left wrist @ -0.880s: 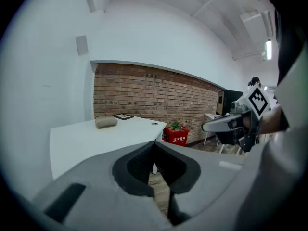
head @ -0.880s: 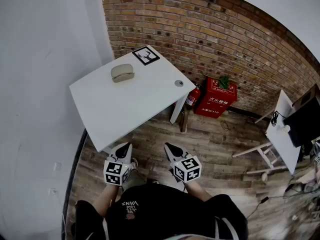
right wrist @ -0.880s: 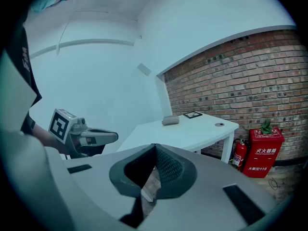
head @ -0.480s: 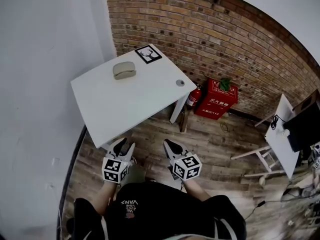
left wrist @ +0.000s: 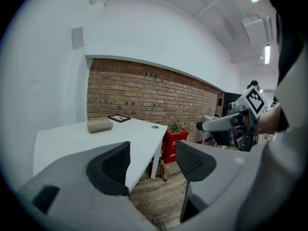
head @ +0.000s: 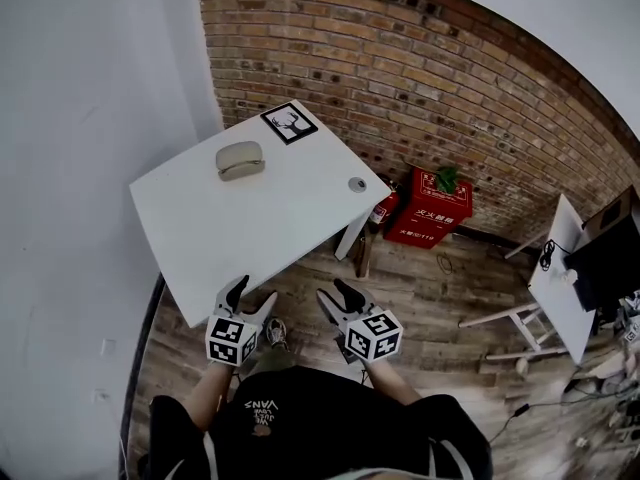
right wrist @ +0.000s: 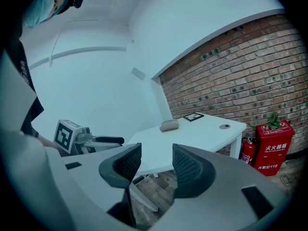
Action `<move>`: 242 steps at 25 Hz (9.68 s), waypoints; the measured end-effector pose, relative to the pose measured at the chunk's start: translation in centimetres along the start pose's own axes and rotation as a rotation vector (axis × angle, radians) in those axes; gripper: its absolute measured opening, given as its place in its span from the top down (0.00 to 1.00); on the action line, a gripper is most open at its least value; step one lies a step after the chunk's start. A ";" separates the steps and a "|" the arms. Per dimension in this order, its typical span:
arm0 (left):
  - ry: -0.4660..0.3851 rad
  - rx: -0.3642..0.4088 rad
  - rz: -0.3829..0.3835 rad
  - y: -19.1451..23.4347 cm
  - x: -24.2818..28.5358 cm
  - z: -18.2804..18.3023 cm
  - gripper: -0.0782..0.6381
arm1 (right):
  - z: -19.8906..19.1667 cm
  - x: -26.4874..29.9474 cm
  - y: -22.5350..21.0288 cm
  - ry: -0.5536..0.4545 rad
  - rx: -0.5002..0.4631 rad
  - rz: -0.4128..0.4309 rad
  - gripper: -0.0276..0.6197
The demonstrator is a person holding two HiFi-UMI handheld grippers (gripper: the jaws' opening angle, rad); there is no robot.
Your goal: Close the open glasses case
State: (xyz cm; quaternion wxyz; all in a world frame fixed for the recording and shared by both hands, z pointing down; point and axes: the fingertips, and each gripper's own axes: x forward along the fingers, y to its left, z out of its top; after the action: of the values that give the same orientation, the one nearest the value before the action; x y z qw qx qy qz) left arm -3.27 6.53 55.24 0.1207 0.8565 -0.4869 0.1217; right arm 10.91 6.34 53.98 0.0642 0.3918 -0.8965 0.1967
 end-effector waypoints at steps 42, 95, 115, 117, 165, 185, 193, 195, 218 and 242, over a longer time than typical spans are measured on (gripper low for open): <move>-0.047 -0.143 0.194 25.4 12.9 6.5 0.33 | 10.7 32.2 -11.8 0.169 0.041 0.123 0.62; 0.311 0.245 -0.054 30.6 27.3 5.0 0.09 | 4.2 46.5 -18.5 0.518 -0.186 0.150 0.89; 0.473 0.417 -0.280 24.9 28.4 1.5 0.08 | 3.9 41.7 -20.5 0.451 -0.099 0.000 0.91; 0.474 0.422 -0.286 24.5 27.9 1.2 0.08 | 4.3 41.2 -20.8 0.428 -0.073 -0.014 0.90; 0.442 0.313 -0.119 21.7 26.5 -2.9 0.08 | 3.6 37.9 -18.2 0.408 -0.047 0.019 0.65; 0.174 0.396 -0.005 20.6 17.7 2.0 0.18 | 4.2 26.6 -13.0 0.164 0.065 -0.139 0.67; 0.125 0.398 0.033 19.7 13.6 2.3 0.44 | 3.6 22.8 -10.8 0.131 0.062 -0.193 0.69; 0.121 0.368 0.040 19.6 13.1 2.4 0.51 | 4.0 22.4 -10.5 0.118 0.051 -0.194 0.70; 0.050 0.108 0.292 11.6 6.8 2.2 0.88 | 4.6 13.8 -7.7 0.101 -0.040 0.031 0.88; 0.022 0.045 0.372 0.0 -0.2 -2.8 0.88 | -1.4 2.9 -4.2 0.150 -0.070 0.196 0.96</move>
State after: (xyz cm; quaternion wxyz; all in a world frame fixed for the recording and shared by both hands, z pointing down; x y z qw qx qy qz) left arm -3.68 7.60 57.83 0.0822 0.7526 -0.6328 0.1622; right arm 11.97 2.34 57.35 0.1253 0.2838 -0.9295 0.1994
